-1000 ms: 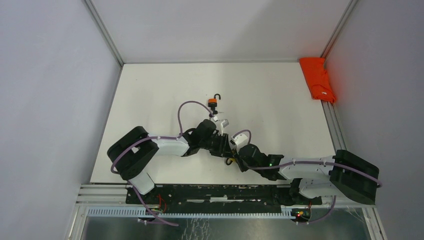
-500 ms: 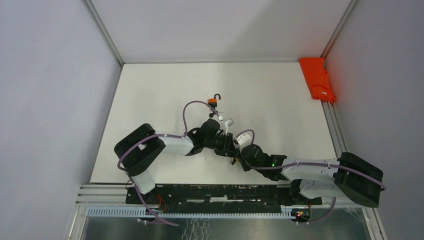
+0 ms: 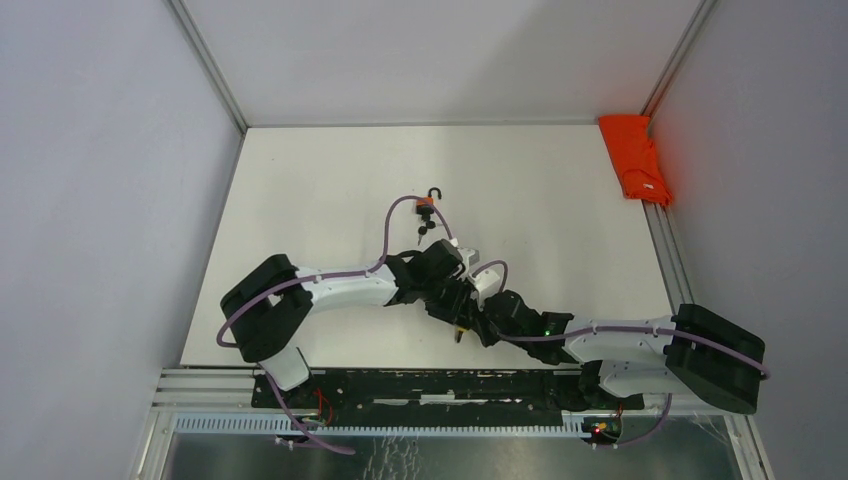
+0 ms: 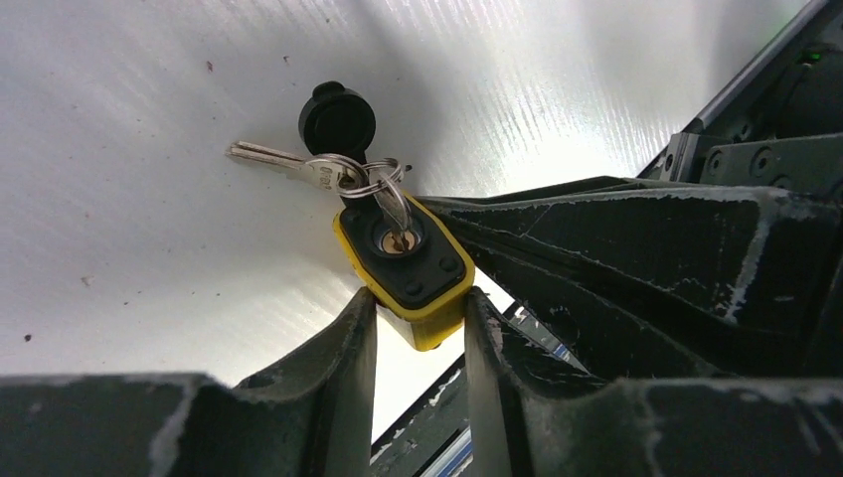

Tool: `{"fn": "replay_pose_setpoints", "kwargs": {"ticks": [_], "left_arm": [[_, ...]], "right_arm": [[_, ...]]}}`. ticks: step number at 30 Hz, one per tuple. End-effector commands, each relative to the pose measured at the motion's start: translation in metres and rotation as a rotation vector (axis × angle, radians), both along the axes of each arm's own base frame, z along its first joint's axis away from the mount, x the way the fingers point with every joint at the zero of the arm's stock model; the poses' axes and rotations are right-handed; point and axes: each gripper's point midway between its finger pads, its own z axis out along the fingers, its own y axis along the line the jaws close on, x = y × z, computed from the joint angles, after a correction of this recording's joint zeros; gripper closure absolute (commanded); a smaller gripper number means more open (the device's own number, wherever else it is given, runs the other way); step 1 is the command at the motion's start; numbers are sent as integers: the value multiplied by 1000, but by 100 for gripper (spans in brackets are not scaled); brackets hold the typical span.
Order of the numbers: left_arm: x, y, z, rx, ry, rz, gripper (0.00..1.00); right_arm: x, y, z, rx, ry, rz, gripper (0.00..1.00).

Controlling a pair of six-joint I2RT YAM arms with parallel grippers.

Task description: Unlock with the key

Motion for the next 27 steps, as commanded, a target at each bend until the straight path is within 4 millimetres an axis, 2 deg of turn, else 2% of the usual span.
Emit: {"fn": "replay_pose_setpoints", "kwargs": {"ticks": [1,9,18,22,27], "left_arm": [[-42,-34,25,-85,-44,-189,60],[-29,-28,13,94,-195,-97,59],[-14,-8,3,192,-315,2,58],[-14,-10,0,185,-324,-16,58],[-23,-13,-12,183,-285,-40,61]], "right_arm": [[0,51,49,252,-42,86,100],[-1,53,54,272,-43,90,100],[3,49,74,298,-78,68,99],[4,47,78,298,-85,60,97],[6,43,79,291,-92,45,95]]}}
